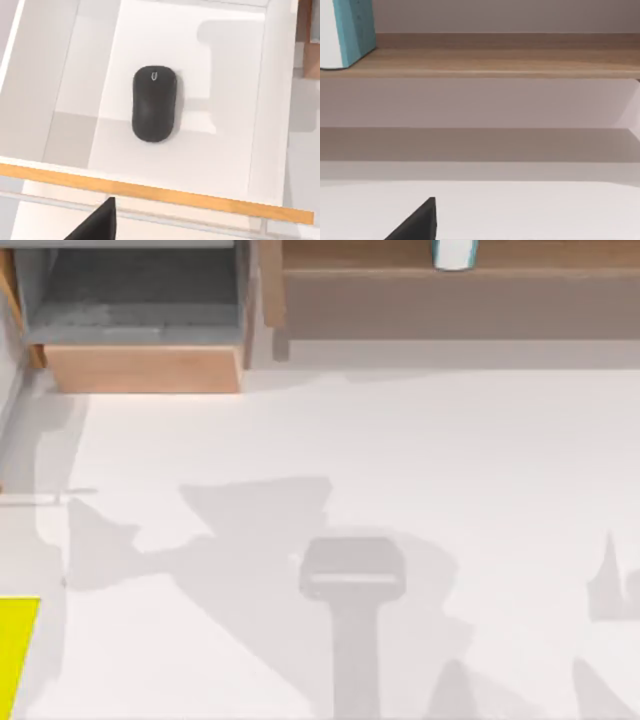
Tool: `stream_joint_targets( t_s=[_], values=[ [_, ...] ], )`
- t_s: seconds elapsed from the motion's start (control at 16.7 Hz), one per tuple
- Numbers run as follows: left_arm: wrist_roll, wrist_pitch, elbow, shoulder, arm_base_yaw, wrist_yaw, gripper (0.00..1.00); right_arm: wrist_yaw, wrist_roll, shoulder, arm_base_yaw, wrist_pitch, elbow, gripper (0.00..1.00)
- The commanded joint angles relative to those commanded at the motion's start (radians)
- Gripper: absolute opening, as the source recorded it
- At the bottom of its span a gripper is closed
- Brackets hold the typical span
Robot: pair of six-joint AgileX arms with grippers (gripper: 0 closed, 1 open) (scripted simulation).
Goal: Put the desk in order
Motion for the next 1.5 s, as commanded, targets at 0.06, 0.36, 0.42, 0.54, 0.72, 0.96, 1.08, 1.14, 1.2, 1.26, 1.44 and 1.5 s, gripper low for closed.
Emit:
stream_joint_targets(
  t_s=[0.06, 0.36, 0.42, 0.54, 0.72, 0.96, 1.08, 1.14, 1.2, 1.26, 1.44, 1.5],
  values=[
    [0.009, -0.054, 0.101, 0.105, 0.012, 0.002, 1.0, 0.0, 0.0, 0.0, 0.0, 0.0, 0.0, 1.0],
    [0.051, -0.293, 0.564, 0.586, 0.06, 0.006, 1.0, 0.0, 0.0, 0.0, 0.0, 0.0, 0.0, 1.0],
    [0.059, -0.333, 0.644, 0.668, 0.067, 0.007, 1.0, 0.0, 0.0, 0.0, 0.0, 0.0, 0.0, 1.0],
    [0.073, -0.403, 0.787, 0.816, 0.076, 0.007, 1.0, 0.0, 0.0, 0.0, 0.0, 0.0, 0.0, 1.0],
    [0.089, -0.475, 0.944, 0.976, 0.076, 0.008, 1.0, 0.0, 0.0, 0.0, 0.0, 0.0, 0.0, 1.0],
    [0.099, -0.508, 1.025, 1.054, 0.066, 0.01, 1.0, 0.0, 0.0, 0.0, 0.0, 0.0, 0.0, 1.0],
    [0.099, -0.508, 1.025, 1.054, 0.066, 0.01, 1.0, 0.0, 0.0, 0.0, 0.0, 0.0, 0.0, 1.0],
    [0.099, -0.508, 1.025, 1.054, 0.066, 0.01, 1.0, 0.0, 0.0, 0.0, 0.0, 0.0, 0.0, 1.0],
    [0.098, -0.506, 1.022, 1.055, 0.069, 0.01, 1.0, 0.0, 0.0, 0.0, 0.0, 0.0, 0.0, 1.0],
    [0.098, -0.508, 1.022, 1.053, 0.07, 0.009, 1.0, 0.0, 0.0, 0.0, 0.0, 0.0, 0.0, 1.0],
    [0.1, -0.554, 1.004, 0.992, 0.081, 0.008, 1.0, 0.0, 0.0, 0.0, 0.0, 0.0, 0.0, 1.0],
    [0.103, -0.575, 0.996, 0.961, 0.084, 0.006, 1.0, 0.0, 0.0, 0.0, 0.0, 0.0, 0.0, 1.0]
  ],
)
